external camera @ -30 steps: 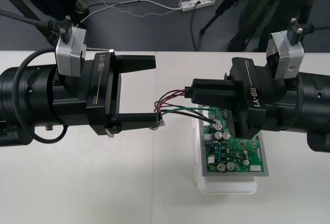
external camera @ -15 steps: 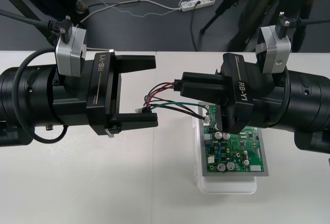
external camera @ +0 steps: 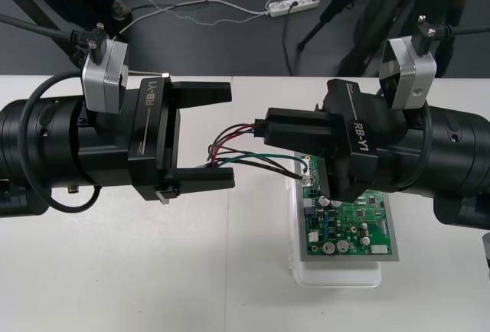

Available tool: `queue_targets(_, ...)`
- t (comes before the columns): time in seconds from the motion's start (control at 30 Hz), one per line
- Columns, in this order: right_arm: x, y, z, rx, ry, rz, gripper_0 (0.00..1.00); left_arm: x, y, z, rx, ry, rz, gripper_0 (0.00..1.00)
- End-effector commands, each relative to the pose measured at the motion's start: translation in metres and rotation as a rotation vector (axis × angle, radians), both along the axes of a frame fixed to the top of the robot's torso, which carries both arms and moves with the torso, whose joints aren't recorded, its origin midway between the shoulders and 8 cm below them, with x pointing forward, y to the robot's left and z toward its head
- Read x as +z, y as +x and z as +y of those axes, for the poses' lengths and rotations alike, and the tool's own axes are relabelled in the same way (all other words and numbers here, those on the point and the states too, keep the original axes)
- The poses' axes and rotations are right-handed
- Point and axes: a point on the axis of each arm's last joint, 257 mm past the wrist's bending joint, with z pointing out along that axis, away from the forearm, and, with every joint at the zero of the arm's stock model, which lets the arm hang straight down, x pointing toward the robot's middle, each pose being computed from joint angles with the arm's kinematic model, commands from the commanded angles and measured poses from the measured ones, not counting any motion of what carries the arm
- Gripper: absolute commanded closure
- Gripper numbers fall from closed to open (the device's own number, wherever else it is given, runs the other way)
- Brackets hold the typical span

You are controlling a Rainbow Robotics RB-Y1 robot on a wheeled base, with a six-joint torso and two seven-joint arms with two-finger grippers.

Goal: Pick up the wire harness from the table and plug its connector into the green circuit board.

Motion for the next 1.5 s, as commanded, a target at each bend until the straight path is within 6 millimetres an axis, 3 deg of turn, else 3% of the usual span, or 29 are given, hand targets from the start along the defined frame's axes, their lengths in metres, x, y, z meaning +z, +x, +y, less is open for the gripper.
queue_targets(0.03,0.0151,-0.0098,0.0097,0.039,0.057,0.008,1.0,0.0069,-0.0162,-0.0065,-0.058,0.021,-0.092,0.0)
queue_targets(1.5,0.0115,-0.0123,0.0118,0.042,0.065,0.015,1.0,0.0108,-0.018,-0.0089,-0.066,0.006,-0.097,0.0)
